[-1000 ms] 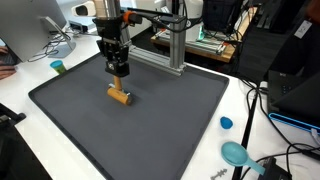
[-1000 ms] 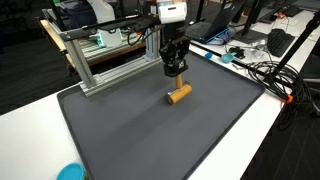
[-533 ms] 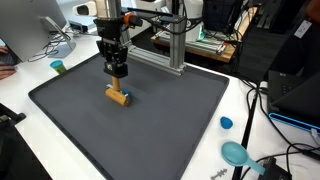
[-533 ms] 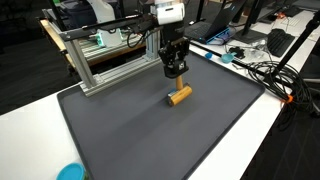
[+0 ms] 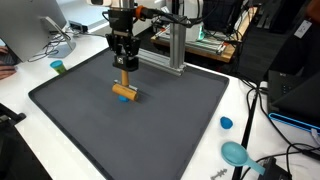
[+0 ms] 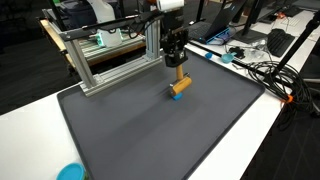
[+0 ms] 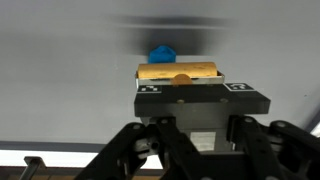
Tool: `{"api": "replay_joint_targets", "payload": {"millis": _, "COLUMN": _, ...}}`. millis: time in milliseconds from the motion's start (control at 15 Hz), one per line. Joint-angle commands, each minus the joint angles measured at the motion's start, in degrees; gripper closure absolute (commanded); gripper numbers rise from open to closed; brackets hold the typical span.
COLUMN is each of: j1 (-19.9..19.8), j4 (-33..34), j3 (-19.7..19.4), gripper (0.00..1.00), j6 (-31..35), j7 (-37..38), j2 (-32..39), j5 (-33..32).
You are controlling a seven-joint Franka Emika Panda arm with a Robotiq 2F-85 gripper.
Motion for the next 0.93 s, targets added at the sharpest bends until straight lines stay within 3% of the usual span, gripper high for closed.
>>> {"api": "replay_joint_targets", "payload": {"millis": 0, "j1": 0.0, "j4": -1.9, "j3": 0.8, "gripper": 0.78, "j6": -2.9, "j7": -2.1, "j2": -3.2, "j5": 1.5}}
{"api": "replay_joint_targets", "payload": {"millis": 267, "j1": 0.3, "j4": -1.9, "j3": -1.0, "gripper": 0.78, "j6": 0.8, "j7": 0.7, "j2": -2.4, "j5": -2.3}}
{"api": "replay_joint_targets", "payload": {"millis": 533, "j1": 0.1, "j4": -1.7, "j3": -2.4, "gripper": 0.78, "j6": -3.6, "j7": 0.8, "j2": -3.9, "j5": -5.4}}
{"api": "replay_joint_targets", "payload": {"millis": 667, "j1": -0.6, "j4": -1.5, "j3": -1.8, "gripper": 0.78, "j6": -2.7, "j7": -1.5, "j2": -3.7, "j5": -2.4}}
{"api": "replay_joint_targets", "payload": {"millis": 733, "j1": 0.0, "j4": -1.0, "j3": -1.9, "gripper": 0.53, "j6": -2.4, "j7": -0.1, "j2": -2.1, "j5": -3.4}}
{"api": "replay_joint_targets", "payload": {"millis": 867, "j1": -0.2, "j4": -1.0, "j3": -1.9, "gripper": 0.53, "j6": -2.4, "j7": -0.1, "j2": -2.1, "j5": -3.3}}
